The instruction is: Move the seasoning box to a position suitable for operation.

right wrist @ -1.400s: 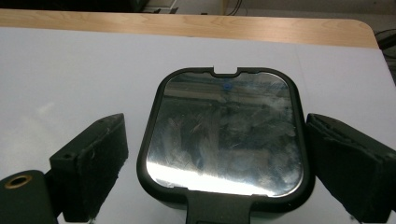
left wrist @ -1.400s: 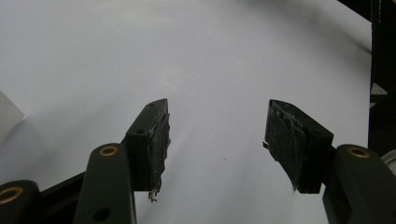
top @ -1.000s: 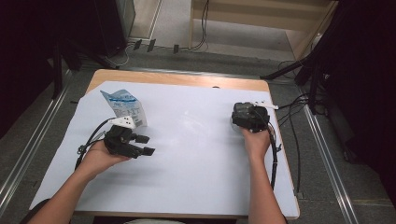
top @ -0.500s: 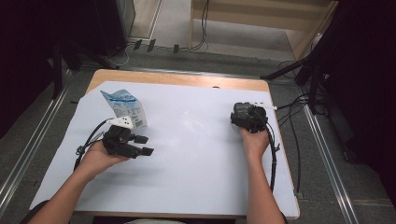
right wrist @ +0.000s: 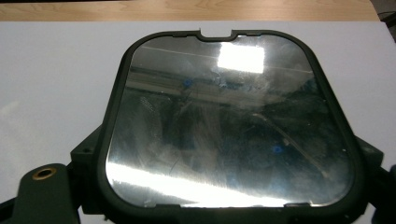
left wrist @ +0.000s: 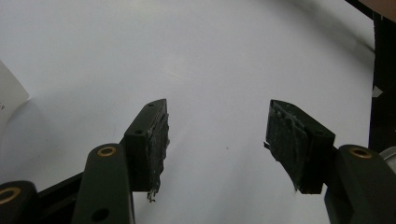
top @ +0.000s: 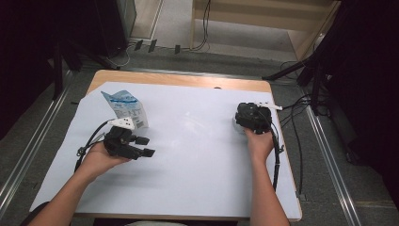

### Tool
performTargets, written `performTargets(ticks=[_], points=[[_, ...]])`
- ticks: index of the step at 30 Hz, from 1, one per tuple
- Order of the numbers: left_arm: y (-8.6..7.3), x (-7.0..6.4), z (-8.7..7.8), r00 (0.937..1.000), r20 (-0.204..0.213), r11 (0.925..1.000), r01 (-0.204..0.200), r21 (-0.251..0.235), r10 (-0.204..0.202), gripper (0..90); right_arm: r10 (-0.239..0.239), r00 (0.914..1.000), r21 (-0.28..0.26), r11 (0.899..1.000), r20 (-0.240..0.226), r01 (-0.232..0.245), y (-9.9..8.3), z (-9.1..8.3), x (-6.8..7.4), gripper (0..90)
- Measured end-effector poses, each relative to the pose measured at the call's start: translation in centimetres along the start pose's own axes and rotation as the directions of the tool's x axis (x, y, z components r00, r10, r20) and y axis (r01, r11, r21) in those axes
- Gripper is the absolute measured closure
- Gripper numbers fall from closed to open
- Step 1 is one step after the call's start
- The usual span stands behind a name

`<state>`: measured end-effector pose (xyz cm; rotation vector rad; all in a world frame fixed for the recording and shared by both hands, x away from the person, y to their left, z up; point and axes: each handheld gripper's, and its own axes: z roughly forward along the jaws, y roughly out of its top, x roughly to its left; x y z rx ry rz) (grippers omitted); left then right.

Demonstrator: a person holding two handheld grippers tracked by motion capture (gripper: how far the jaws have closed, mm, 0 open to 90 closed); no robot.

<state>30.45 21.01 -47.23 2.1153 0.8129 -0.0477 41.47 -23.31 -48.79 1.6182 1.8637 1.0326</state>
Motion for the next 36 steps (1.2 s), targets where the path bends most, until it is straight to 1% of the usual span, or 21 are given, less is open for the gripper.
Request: performTargets(ticks=[1, 3, 5, 7, 11, 12, 15, 16, 17, 19, 21, 22, 23, 25, 26, 28, 30, 32, 33, 35, 36], points=[[0.0, 0.0, 0.0, 1.0, -0.004, 1.0, 0.001, 0.006, -0.001, 40.2, 0.004, 1.0, -0.002, 1.0, -0.006, -0.004, 0.0, 0.0, 0.0, 16.0], [0.0, 0.1, 0.0, 1.0, -0.004, 1.0, 0.006, 0.0, -0.006, 39.7, -0.001, 1.0, -0.006, 1.0, -0.004, 0.001, 0.1, -0.1, 0.2, 16.0], [0.0, 0.2, 0.0, 0.9996, 0.0, 0.9996, 0.028, -0.002, -0.028, 36.1, -0.01, 0.9999, -0.012, 1.0, -0.012, 0.01, 0.3, -0.4, 0.4, 16.0], [0.0, 0.4, 0.0, 0.9991, 0.013, 0.9992, 0.039, -0.005, -0.039, 35.5, -0.016, 0.9995, -0.021, 1.0, -0.027, 0.015, 0.5, -0.8, 0.6, 16.0], [0.0, 0.5, 0.0, 0.9996, -0.004, 0.9996, 0.03, 0.004, -0.03, 34.8, -0.036, 0.9971, -0.023, 0.999, -0.068, 0.034, 0.6, -1.6, 1.6, 16.0], [0.0, 0.5, 0.0, 0.9995, -0.005, 0.9995, 0.031, 0.005, -0.031, 34.4, -0.037, 0.9968, -0.02, 0.999, -0.071, 0.036, 0.6, -1.7, 1.8, 16.0], [0.1, 0.6, 0.0, 0.9994, 0.0, 0.9994, 0.034, -0.002, -0.034, 32.5, -0.069, 0.9936, -0.017, 0.998, -0.089, 0.068, 0.6, -2.2, 2.7, 16.0], [0.1, 0.6, 0.0, 0.9993, -0.001, 0.9993, 0.037, -0.003, -0.037, 31.7, -0.071, 0.9918, -0.017, 0.997, -0.106, 0.07, 0.6, -2.3, 3.1, 16.0], [0.2, 0.7, 0.0, 0.9994, -0.001, 0.9994, 0.035, -0.005, -0.035, 31.7, -0.071, 0.9918, -0.017, 0.997, -0.106, 0.07, 0.6, -2.3, 3.1, 16.0], [0.3, 0.7, -0.1, 0.9997, -0.004, 0.9996, 0.024, -0.014, -0.024, 30.7, -0.082, 0.9884, -0.009, 0.997, -0.128, 0.081, 0.5, -2.5, 3.7, 16.0], [0.3, 0.7, 0.0, 0.9996, 0.002, 0.9992, 0.029, -0.027, -0.029, 28.9, -0.097, 0.9849, -0.005, 0.995, -0.144, 0.097, 0.4, -2.5, 4.3, 16.0], [0.3, 0.7, 0.0, 0.9995, -0.005, 0.999, 0.032, -0.031, -0.032, 27.4, -0.106, 0.983, -0.001, 0.994, -0.15, 0.107, 0.3, -2.6, 4.6, 16.0], [0.4, 0.7, 0.0, 0.9994, -0.024, 0.999, 0.026, -0.037, -0.027, 26.6, -0.114, 0.9804, 0.001, 0.993, -0.16, 0.116, 0.2, -2.6, 4.9, 16.0], [0.5, 0.9, 0.0, 0.9993, 0.001, 0.9981, 0.038, -0.049, -0.038, 26.7, -0.124, 0.9765, 0.004, 0.992, -0.176, 0.127, 0.0, -2.6, 5.6, 16.0], [0.6, 0.9, 0.0, 0.9991, 0.001, 0.9981, 0.043, -0.045, -0.043, 26.7, -0.125, 0.9745, 0.007, 0.992, -0.186, 0.129, -0.1, -2.6, 5.9, 16.0], [0.8, 0.9, 0.0, 0.9993, -0.014, 0.999, 0.033, -0.03, -0.033, 27.2, -0.137, 0.9695, 0.009, 0.99, -0.203, 0.141, -0.3, -2.7, 6.4, 16.0], [0.8, 0.9, 0.1, 0.9994, -0.011, 0.9992, 0.033, -0.022, -0.033, 30.8, -0.158, 0.9647, 0.01, 0.986, -0.211, 0.164, -0.5, -2.8, 7.3, 16.0], [0.9, 0.9, 0.2, 0.9996, -0.021, 0.9998, 0.021, -0.006, -0.021, 33.3, -0.17, 0.9596, 0.008, 0.984, -0.224, 0.177, -0.6, -3.0, 7.9, 16.0], [1.0, 1.0, 0.3, 0.9997, -0.016, 0.9998, 0.02, -0.003, -0.02, 33.8, -0.174, 0.957, 0.006, 0.984, -0.232, 0.18, -0.7, -3.0, 8.2, 16.0], [1.0, 1.0, 0.3, 0.9997, -0.016, 0.9998, 0.018, -0.005, -0.018, 34.0, -0.188, 0.9495, 0.005, 0.981, -0.251, 0.195, -0.9, -3.1, 8.7, 16.0], [1.1, 1.1, 0.3, 0.9998, -0.011, 0.9998, 0.019, -0.002, -0.019, 34.0, -0.2, 0.9438, 0.005, 0.978, -0.263, 0.209, -1.0, -3.1, 9.1, 16.0]])
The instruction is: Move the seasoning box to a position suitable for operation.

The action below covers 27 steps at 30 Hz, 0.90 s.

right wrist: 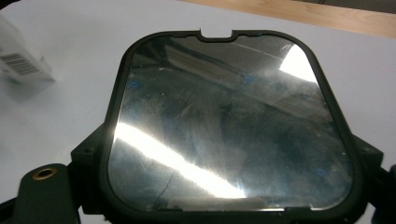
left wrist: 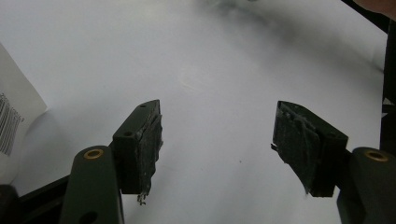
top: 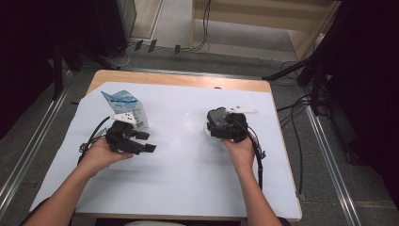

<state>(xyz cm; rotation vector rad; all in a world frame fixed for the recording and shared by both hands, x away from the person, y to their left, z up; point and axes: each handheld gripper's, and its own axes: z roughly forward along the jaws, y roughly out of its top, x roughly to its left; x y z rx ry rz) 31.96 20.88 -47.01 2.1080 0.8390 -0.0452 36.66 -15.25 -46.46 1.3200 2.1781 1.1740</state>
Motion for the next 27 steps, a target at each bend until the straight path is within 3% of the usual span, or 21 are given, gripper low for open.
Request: performTargets(ticks=[9, 17, 27], points=[[0.1, 0.2, 0.0, 1.0, -0.007, 1.0, 0.0, 0.0, 0.0, 34.1, -0.075, 0.9952, 0.006, 0.997, -0.062, 0.076, -0.2, 0.7, 2.6, 16.0], [0.1, 0.3, 0.0, 1.0, -0.008, 1.0, 0.004, 0.004, -0.004, 34.5, -0.104, 0.988, 0.022, 0.994, -0.114, 0.107, -0.4, 1.9, 5.5, 16.0], [0.0, 0.4, -0.2, 0.9999, -0.015, 1.0, 0.007, 0.006, -0.007, 34.8, -0.17, 0.9634, 0.059, 0.981, -0.207, 0.186, -0.8, 3.7, 8.2, 16.0]])
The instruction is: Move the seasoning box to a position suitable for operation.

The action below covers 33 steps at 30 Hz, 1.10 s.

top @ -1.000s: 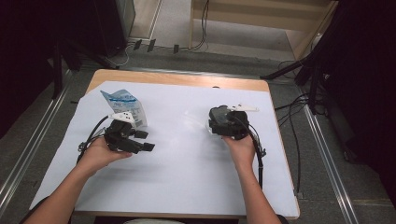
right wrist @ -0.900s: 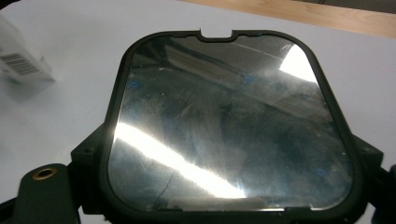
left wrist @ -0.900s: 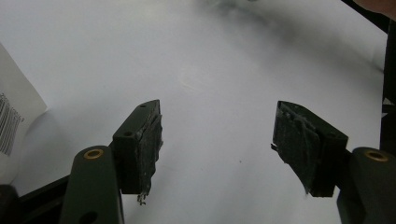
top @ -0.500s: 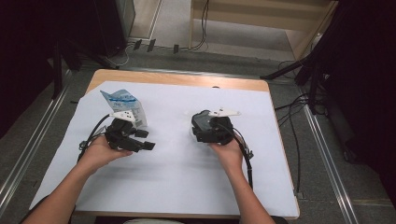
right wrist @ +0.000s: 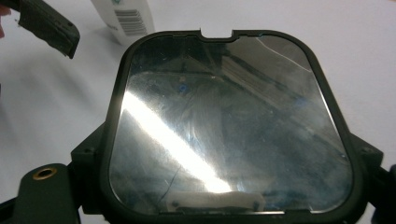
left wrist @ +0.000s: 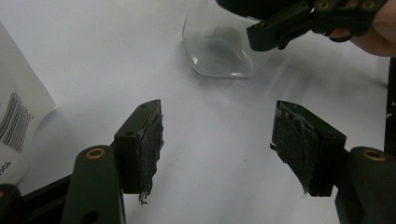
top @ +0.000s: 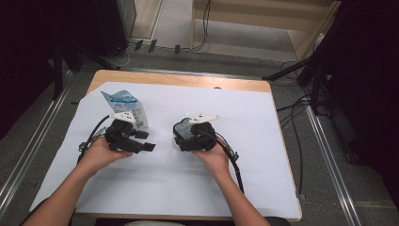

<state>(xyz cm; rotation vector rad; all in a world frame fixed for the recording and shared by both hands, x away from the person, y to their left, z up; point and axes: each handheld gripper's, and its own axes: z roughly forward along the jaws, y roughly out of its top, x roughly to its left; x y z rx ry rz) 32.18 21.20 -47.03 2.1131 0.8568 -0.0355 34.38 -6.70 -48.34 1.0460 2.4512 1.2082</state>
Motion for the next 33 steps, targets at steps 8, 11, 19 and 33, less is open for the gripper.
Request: performTargets(ticks=[8, 11, 19, 33], points=[[-0.1, 0.0, 0.1, 1.0, 0.005, 1.0, 0.006, 0.004, -0.006, 35.0, -0.027, 0.9995, 0.012, 1.0, 0.018, 0.027, -0.2, 0.8, 0.8, 15.9], [-0.1, 0.0, 0.2, 1.0, 0.005, 1.0, 0.006, 0.002, -0.006, 35.1, -0.027, 0.9996, 0.008, 1.0, 0.008, 0.027, -0.4, 0.8, 0.7, 14.9], [-0.1, 0.1, 0.1, 1.0, 0.002, 1.0, 0.008, -0.005, -0.008, 35.2, -0.014, 0.9995, 0.008, 1.0, -0.03, 0.014, -0.2, 1.0, 0.9, 5.8], [0.4, 0.4, 0.4, 0.9995, 0.03, 1.0, 0.007, -0.006, -0.007, 49.2, -0.028, 0.9975, -0.069, 0.997, -0.065, 0.024, 1.0, -3.2, 0.2, 15.8]])
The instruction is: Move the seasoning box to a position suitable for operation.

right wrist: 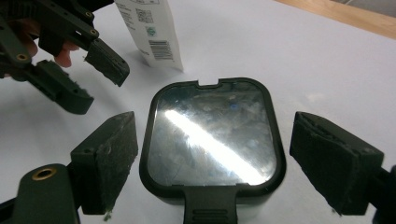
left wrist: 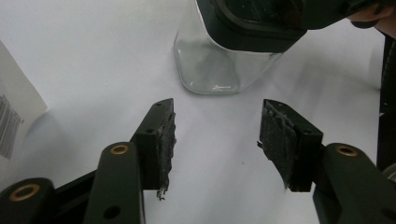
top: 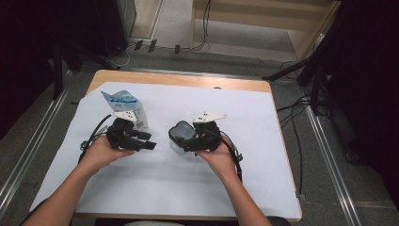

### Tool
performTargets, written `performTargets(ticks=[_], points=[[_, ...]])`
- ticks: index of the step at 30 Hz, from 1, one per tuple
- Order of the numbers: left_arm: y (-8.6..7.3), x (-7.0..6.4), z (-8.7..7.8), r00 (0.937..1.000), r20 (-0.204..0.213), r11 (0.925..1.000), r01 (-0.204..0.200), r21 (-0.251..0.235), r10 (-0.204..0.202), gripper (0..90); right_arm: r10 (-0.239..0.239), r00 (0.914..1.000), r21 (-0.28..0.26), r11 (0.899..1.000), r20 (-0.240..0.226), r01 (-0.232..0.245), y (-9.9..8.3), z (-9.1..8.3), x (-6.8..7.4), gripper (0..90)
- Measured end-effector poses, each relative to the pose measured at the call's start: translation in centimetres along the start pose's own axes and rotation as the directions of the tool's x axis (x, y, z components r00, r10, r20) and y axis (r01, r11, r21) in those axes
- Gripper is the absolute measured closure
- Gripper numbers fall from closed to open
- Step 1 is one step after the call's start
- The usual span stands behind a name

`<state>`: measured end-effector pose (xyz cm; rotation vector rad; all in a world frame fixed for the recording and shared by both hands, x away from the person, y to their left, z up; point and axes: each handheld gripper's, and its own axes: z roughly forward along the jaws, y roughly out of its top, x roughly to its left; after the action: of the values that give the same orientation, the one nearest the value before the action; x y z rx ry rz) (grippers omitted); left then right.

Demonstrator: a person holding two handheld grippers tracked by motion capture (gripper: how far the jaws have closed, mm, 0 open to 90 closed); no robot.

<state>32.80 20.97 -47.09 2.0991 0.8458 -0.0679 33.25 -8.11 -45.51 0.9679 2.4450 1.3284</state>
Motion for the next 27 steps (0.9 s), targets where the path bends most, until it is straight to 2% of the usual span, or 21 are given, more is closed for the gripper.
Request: performTargets(ticks=[3, 6, 9, 10, 12, 14, 18, 22, 24, 27], points=[[0.4, 0.1, -0.1, 1.0, 0.005, 1.0, -0.005, 0.006, 0.005, 56.6, 0.005, 1.0, -0.012, 1.0, 0.003, -0.005, 0.2, -0.9, -0.1, 16.2], [0.9, 0.0, -0.4, 0.9998, 0.013, 0.9994, -0.017, -0.03, 0.018, 66.7, 0.028, 0.9996, -0.037, 0.999, -0.002, -0.028, 0.2, -2.0, -0.3, 19.9], [1.5, 0.1, -0.2, 0.9985, 0.05, 0.999, -0.02, -0.041, 0.022, 76.0, 0.038, 0.9993, -0.049, 0.998, 0.001, -0.038, 0.0, -3.1, -0.4, 30.7], [1.6, 0.2, -0.1, 0.9983, 0.054, 0.9993, -0.02, -0.03, 0.022, 78.4, 0.035, 0.9993, -0.059, 0.998, -0.012, -0.036, -0.2, -3.4, -0.5, 37.6], [2.0, 0.4, 0.1, 0.9985, 0.046, 0.9994, -0.027, -0.021, 0.028, 83.8, 0.046, 0.9981, -0.051, 0.998, -0.042, -0.048, -0.6, -3.8, -0.7, 40.7], [2.4, 0.4, 0.3, 0.9982, 0.044, 0.9989, -0.041, -0.024, 0.042, 87.6, 0.061, 0.9967, -0.035, 0.997, -0.054, -0.063, -1.0, -4.1, -0.8, 48.2], [2.8, 0.9, 0.7, 0.9982, 0.034, 0.9977, -0.048, -0.047, 0.05, 90.0, 0.057, 0.9982, -0.039, 0.998, -0.019, -0.058, -2.4, -4.3, -0.6, 60.9], [2.7, 1.1, 1.3, 0.9978, 0.048, 0.9977, -0.044, -0.052, 0.046, 90.0, 0.037, 0.9993, -0.049, 0.998, -0.006, -0.038, -3.1, -4.3, -0.1, 72.9], [2.7, 1.2, 1.6, 0.9979, 0.041, 0.9974, -0.049, -0.052, 0.051, 90.0, 0.033, 0.9994, -0.05, 0.998, -0.004, -0.034, -3.3, -4.2, 0.2, 78.6], [2.7, 1.2, 1.9, 0.9977, 0.045, 0.9974, -0.049, -0.052, 0.051, 90.0, 0.025, 0.9997, -0.052, 0.998, 0.004, -0.025, -3.8, -4.3, 0.7, 82.1]])
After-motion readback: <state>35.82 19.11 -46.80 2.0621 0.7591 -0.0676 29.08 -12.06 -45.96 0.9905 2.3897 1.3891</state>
